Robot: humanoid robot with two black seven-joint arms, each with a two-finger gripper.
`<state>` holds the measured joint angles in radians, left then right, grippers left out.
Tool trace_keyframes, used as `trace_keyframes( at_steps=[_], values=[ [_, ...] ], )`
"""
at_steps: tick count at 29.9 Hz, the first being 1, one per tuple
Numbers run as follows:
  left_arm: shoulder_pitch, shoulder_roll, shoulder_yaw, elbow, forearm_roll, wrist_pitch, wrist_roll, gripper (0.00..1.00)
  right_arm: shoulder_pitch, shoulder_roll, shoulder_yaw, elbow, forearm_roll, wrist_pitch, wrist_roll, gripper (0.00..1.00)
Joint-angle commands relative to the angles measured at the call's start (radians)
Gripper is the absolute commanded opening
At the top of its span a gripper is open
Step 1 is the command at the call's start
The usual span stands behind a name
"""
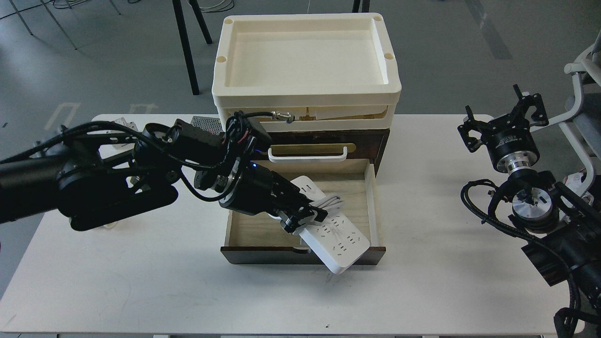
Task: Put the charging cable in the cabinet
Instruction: 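Carry the power strip with the left gripper into the open drawer, then open the left gripper and lift it out of the drawer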
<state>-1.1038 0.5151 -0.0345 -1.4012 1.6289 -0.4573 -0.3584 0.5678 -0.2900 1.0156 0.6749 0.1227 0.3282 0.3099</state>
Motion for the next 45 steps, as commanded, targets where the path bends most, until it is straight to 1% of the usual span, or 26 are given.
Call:
trace_keyframes(
  at_steps=[1,3,6,11,19,21,23,25,26,27,29,32,34,35,37,39,43,45],
  values=[
    [0.080,-0.007,-0.060,0.027,0.011,0.020,0.003,0.07,0.000,0.000,0.000,0.000,0.000,0.000,0.000,1.00],
    [0.105,-0.013,-0.099,0.039,0.009,0.022,0.006,0.08,0.000,0.000,0.000,0.000,0.000,0.000,0.000,1.00],
    [0.127,-0.044,-0.133,0.106,0.005,0.022,0.015,0.08,0.000,0.000,0.000,0.000,0.000,0.000,0.000,1.00],
    [0.136,-0.087,-0.134,0.232,-0.026,0.034,0.013,0.09,0.000,0.000,0.000,0.000,0.000,0.000,0.000,1.00],
    [0.153,-0.125,-0.127,0.372,-0.035,0.046,0.016,0.10,0.000,0.000,0.000,0.000,0.000,0.000,0.000,1.00],
    [0.160,-0.130,-0.124,0.386,-0.034,0.052,0.018,0.11,0.000,0.000,0.000,0.000,0.000,0.000,0.000,1.00],
    [0.166,-0.132,-0.120,0.390,-0.029,0.058,0.026,0.15,0.000,0.000,0.000,0.000,0.000,0.000,0.000,1.00],
    [0.170,-0.133,-0.120,0.393,-0.032,0.062,0.052,0.28,0.000,0.000,0.000,0.000,0.000,0.000,0.000,1.00],
    [0.176,-0.135,-0.120,0.399,-0.032,0.063,0.074,0.34,0.000,0.000,0.000,0.000,0.000,0.000,0.000,1.00],
    [0.182,-0.135,-0.120,0.409,-0.032,0.066,0.097,0.37,0.000,0.000,0.000,0.000,0.000,0.000,0.000,1.00],
    [0.186,-0.135,-0.122,0.416,-0.037,0.068,0.125,0.39,0.000,0.000,0.000,0.000,0.000,0.000,0.000,1.00],
    [0.188,-0.141,-0.131,0.406,-0.038,0.068,0.125,0.49,0.000,0.000,0.000,0.000,0.000,0.000,0.000,1.00],
    [0.186,-0.144,-0.136,0.398,-0.043,0.068,0.116,0.60,0.000,0.000,0.000,0.000,0.000,0.000,0.000,1.00],
    [0.186,-0.139,-0.140,0.392,-0.053,0.066,0.112,0.64,0.000,0.000,0.000,0.000,0.000,0.000,0.000,1.00],
    [0.186,-0.129,-0.174,0.355,-0.102,0.066,0.090,0.75,0.000,0.000,0.000,0.000,0.000,0.000,0.000,1.00],
    [0.191,-0.113,-0.235,0.314,-0.194,0.055,0.040,0.88,0.000,0.000,0.000,0.002,0.000,0.000,0.000,1.00],
    [0.209,-0.093,-0.300,0.233,-0.348,0.022,-0.057,0.97,0.001,0.000,0.000,0.000,0.000,0.000,0.000,1.00],
    [0.211,-0.078,-0.341,0.199,-0.389,-0.007,-0.105,0.99,0.001,0.002,0.000,0.000,0.000,0.000,0.000,1.00]
  ],
)
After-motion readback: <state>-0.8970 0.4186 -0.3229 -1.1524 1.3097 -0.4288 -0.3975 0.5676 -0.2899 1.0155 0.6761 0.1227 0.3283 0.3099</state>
